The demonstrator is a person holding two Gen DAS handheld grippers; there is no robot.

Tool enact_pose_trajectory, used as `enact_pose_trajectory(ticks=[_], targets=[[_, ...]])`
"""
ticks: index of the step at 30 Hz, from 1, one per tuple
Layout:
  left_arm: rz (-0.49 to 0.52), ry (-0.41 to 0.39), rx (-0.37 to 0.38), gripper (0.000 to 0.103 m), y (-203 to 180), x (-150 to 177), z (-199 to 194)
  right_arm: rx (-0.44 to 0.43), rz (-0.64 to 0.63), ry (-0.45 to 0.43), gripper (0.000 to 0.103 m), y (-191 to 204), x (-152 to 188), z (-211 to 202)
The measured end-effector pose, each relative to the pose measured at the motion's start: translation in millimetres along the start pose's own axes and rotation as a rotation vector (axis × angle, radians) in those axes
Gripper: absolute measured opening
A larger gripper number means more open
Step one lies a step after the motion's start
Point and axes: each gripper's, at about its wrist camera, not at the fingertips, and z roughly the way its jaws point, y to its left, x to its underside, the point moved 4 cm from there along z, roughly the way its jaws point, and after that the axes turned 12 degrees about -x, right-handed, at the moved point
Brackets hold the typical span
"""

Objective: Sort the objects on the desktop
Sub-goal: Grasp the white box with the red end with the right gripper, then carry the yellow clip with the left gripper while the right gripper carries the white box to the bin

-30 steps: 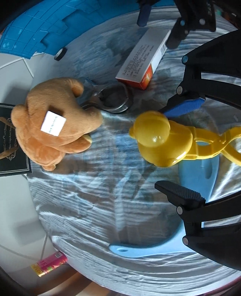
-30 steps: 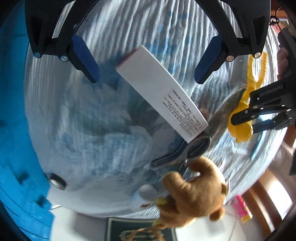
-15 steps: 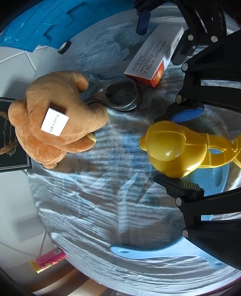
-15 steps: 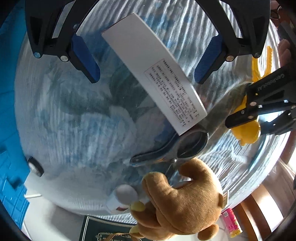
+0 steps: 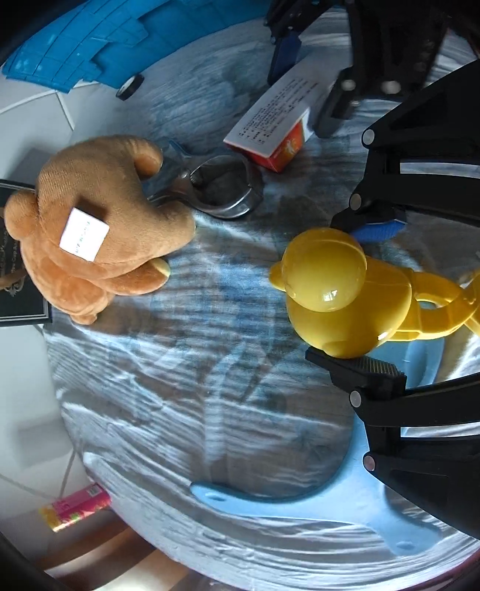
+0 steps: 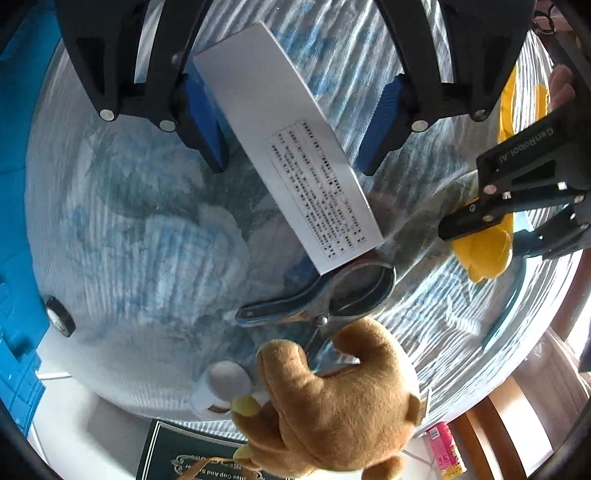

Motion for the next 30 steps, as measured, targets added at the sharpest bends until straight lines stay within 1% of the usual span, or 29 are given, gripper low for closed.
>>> enact_pose_trajectory(ticks=[1,2,4,9,12,13,18,23,30], targets=[[-0.001,-0.014,0.001,0.050,1.0,1.3,-5.6,0.005,-0.004,0.000,0.057,0.8,0.3,0.2],[-0.005,-0.026,0.004,0.050,3.0,1.6,-11.1,-0.005,-0.005,-0.004,0.051,2.4,1.1,-2.2],[-0.023,-0.048,0.007,0.050,8.9,0.7,-22.6,-0.023,-0.008,-0.014,0.048,5.6,2.4,-7.2],[-0.075,-0.107,0.009,0.050,29.4,-3.8,-54.9,-0.047,-0.004,-0.076,0.047,14.5,-0.3,-32.3],[-0.097,-0.149,-0.005,0.050,40.1,-5.1,-77.5,-0.051,-0.023,-0.122,0.045,22.7,-4.7,-51.7],[-0.104,-0.161,-0.010,0.050,43.1,-5.4,-84.6,-0.053,-0.030,-0.136,0.042,25.9,-6.5,-57.8],[-0.139,-0.201,-0.028,0.050,56.1,-4.6,-109.4,-0.061,-0.058,-0.172,0.042,43.0,-16.9,-80.1],[-0.152,-0.224,-0.046,0.050,57.8,1.5,-130.0,-0.075,-0.073,-0.209,0.042,48.0,-12.6,-104.9],[-0.177,-0.288,-0.057,0.050,55.4,-5.1,-162.7,-0.064,-0.135,-0.302,0.042,58.9,-18.1,-151.8]])
